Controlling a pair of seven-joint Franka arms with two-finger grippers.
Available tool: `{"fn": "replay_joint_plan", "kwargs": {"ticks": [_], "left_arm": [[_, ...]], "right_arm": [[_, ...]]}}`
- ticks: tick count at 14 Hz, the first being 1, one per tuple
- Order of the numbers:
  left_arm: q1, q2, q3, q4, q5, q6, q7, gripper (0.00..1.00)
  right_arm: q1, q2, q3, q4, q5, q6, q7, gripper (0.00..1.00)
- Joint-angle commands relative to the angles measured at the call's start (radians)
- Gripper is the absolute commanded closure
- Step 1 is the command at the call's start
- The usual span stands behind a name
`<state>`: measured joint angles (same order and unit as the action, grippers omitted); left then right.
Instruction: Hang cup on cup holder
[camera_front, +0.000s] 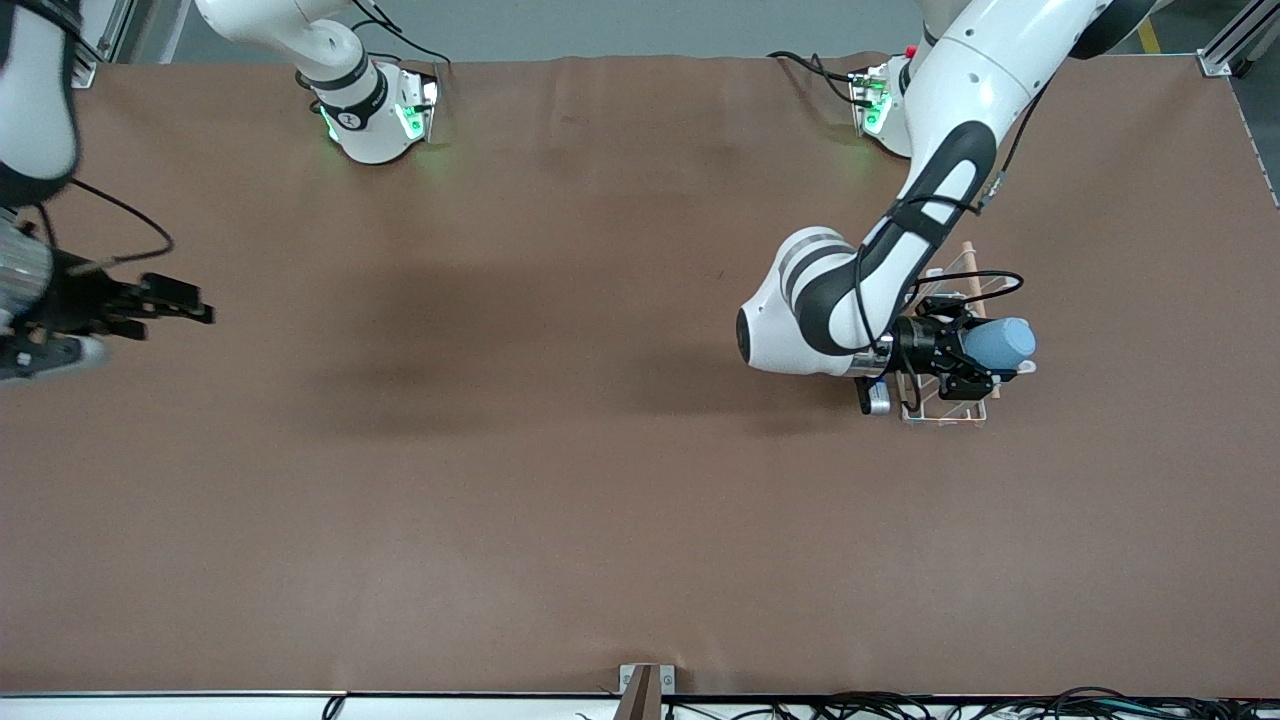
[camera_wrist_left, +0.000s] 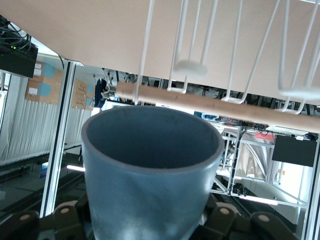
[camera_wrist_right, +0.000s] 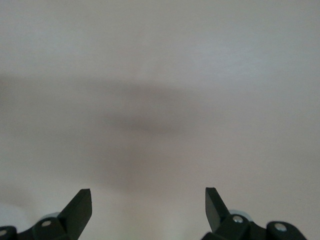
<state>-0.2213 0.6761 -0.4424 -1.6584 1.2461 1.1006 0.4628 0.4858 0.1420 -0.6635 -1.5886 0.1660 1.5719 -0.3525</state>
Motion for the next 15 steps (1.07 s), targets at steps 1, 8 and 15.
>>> {"fn": "replay_joint_plan", "kwargs": {"ticks": [1,8,15], "left_arm": [[-0.007,0.028,-0.001,0.002,0.030,-0.027,-0.041,0.47],[-0.012,0.088,-0.001,0.003,0.032,-0.027,-0.142,0.41],[-0.003,0.083,-0.004,0.034,0.026,-0.005,-0.167,0.00]], "right_arm": [[-0.054,0.016,0.039,0.140,-0.080,-0.079,0.009,0.00],[-0.341,-0.073,0.405,0.332,-0.165,-0.305,0.202,0.00],[-0.586,-0.188,0.665,0.194,-0.194,-0.293,0.247,0.00]]}}
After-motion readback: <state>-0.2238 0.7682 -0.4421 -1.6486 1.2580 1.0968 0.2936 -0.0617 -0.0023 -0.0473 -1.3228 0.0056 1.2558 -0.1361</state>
